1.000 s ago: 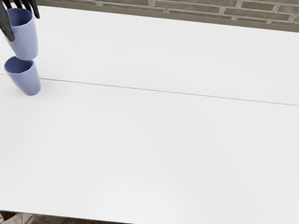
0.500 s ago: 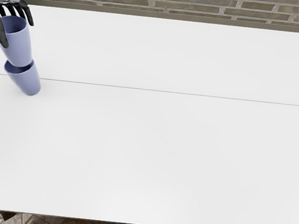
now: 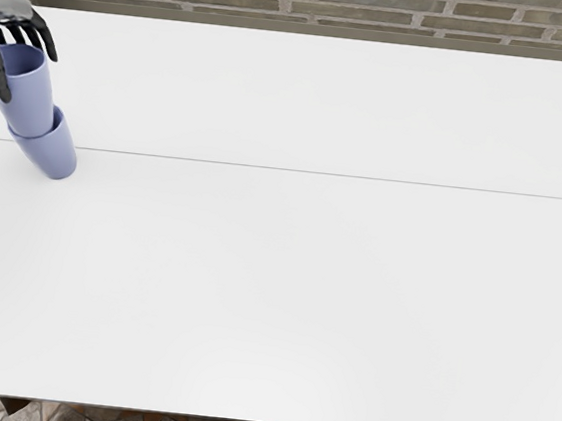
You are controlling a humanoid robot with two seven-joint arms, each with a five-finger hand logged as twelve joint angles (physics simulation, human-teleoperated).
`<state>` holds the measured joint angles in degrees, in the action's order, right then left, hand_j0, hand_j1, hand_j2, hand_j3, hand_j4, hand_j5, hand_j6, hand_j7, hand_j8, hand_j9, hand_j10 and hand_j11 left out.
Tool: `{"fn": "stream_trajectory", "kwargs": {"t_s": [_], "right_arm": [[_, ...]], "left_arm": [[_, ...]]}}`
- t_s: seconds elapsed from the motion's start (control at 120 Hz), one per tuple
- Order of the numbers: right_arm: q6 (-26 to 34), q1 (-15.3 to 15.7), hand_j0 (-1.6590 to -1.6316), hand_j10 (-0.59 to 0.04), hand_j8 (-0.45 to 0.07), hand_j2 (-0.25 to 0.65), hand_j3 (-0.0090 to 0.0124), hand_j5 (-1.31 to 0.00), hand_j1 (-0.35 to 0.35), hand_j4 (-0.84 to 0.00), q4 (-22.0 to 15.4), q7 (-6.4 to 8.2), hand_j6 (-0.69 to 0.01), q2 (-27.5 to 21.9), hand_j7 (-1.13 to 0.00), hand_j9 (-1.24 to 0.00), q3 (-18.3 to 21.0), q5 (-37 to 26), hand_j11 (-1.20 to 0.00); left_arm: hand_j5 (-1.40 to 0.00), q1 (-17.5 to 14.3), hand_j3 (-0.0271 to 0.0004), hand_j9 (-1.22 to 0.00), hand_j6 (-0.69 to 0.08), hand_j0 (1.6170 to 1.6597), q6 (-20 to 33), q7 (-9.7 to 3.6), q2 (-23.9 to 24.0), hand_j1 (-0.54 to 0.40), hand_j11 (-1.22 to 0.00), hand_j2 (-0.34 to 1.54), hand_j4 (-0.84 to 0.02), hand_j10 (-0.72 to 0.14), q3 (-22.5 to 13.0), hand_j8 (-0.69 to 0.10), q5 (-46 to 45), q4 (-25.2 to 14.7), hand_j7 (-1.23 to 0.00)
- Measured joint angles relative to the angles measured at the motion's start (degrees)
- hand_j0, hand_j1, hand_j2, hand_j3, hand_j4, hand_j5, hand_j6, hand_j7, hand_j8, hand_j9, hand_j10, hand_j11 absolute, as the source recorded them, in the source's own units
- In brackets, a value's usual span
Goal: Pick up cup and place in cup with left hand
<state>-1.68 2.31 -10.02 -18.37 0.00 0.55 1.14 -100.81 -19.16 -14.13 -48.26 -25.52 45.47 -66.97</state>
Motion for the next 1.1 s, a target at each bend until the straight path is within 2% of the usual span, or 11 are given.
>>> {"fn": "stream_trajectory", "kwargs": {"t_s": [0.25,0.467,0.842,0.95,1.1], "right_arm": [[0.0,0.0,-1.6581,0.0,0.0,0.0,0.0,0.0,-0.349,0.0,0.0,0.0,0.0,0.0,0.0,0.0,0.0,0.0,0.0],[0.0,0.0,-1.6581,0.0,0.0,0.0,0.0,0.0,-0.349,0.0,0.0,0.0,0.0,0.0,0.0,0.0,0.0,0.0,0.0],[0.0,0.0,-1.6581,0.0,0.0,0.0,0.0,0.0,-0.349,0.0,0.0,0.0,0.0,0.0,0.0,0.0,0.0,0.0,0.0],[0.0,0.0,-1.6581,0.0,0.0,0.0,0.0,0.0,-0.349,0.0,0.0,0.0,0.0,0.0,0.0,0.0,0.0,0.0,0.0],[0.0,0.0,-1.6581,0.0,0.0,0.0,0.0,0.0,-0.349,0.0,0.0,0.0,0.0,0.0,0.0,0.0,0.0,0.0,0.0]], "left_arm": [[-0.62,0.0,0.0,-0.62,-0.357,1.6559,0.1,0.74,0.3,-0.097,-0.62,0.08,-0.454,-0.434,0.0,-0.306,-0.2,1.5,-0.61],[-0.62,1.6,0.0,-0.62,-0.359,1.6559,0.2,1.32,1.6,-0.097,-0.61,0.08,-0.45,-0.436,0.1,-0.308,-0.2,3.5,-0.61],[-0.61,3.3,0.0,-0.61,-0.366,1.6561,0.3,1.47,3.4,-0.094,-0.6,0.08,-0.442,-0.442,0.6,-0.314,-0.2,5.2,-0.6],[-0.57,3.6,0.0,-0.56,-0.377,1.6566,0.3,1.47,4.0,-0.083,-0.56,0.08,-0.417,-0.454,0.6,-0.326,-0.3,5.3,-0.56],[-0.4,3.6,0.0,-0.4,-0.282,1.6574,0.3,1.47,4.0,0.023,-0.4,0.06,-0.301,-0.319,0.7,-0.258,-1.5,5.4,-0.4]]}}
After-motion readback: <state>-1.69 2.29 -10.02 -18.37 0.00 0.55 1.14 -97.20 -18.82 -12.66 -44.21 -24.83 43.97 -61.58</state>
